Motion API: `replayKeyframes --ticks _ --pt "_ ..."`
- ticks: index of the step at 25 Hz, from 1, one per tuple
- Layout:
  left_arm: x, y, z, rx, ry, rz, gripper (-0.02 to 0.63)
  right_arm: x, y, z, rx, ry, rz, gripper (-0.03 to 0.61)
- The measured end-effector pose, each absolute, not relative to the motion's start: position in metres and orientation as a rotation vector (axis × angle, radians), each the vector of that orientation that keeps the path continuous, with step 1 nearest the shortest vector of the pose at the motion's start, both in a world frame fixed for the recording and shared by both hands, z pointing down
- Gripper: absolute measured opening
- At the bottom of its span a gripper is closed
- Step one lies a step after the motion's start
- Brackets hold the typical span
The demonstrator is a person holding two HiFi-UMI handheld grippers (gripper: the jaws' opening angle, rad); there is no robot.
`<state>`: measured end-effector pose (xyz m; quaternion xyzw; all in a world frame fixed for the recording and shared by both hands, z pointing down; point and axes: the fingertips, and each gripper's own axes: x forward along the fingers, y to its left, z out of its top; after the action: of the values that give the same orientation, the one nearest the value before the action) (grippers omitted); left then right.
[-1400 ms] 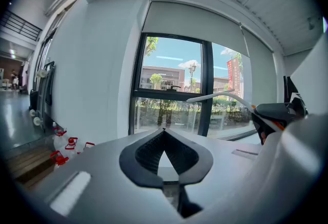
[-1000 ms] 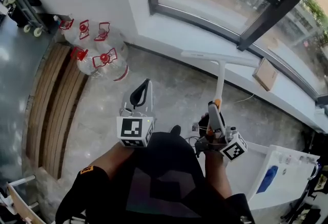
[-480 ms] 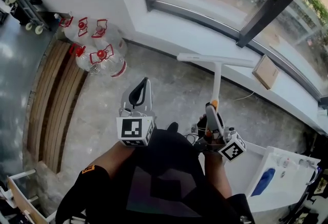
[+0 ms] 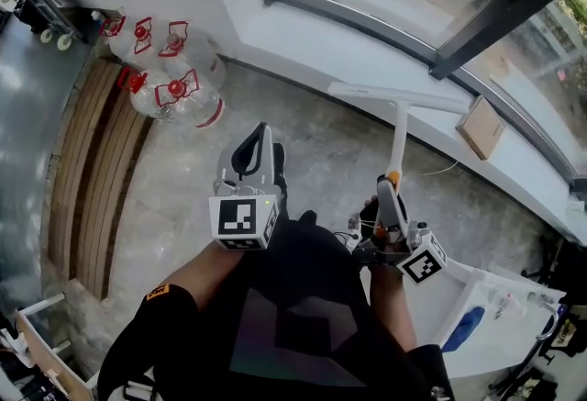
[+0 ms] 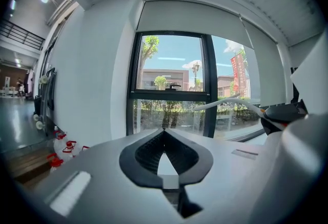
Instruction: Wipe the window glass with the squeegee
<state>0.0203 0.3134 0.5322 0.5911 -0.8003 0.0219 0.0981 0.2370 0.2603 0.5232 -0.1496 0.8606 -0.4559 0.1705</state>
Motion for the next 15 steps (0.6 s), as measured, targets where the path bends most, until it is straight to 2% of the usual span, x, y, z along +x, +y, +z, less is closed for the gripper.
replayKeyframes --ticks 6,15 --pt "-0.015 0.249 0.524 1.817 -2.320 0.005 0.017 0.213 0.218 0.525 -0.545 2.436 -1.297 0.048" --pt "-0.118 0.162 0.519 1.893 -2.293 0.003 0.017 0.104 0.144 0.501 -0.582 2.448 -1.261 0.049"
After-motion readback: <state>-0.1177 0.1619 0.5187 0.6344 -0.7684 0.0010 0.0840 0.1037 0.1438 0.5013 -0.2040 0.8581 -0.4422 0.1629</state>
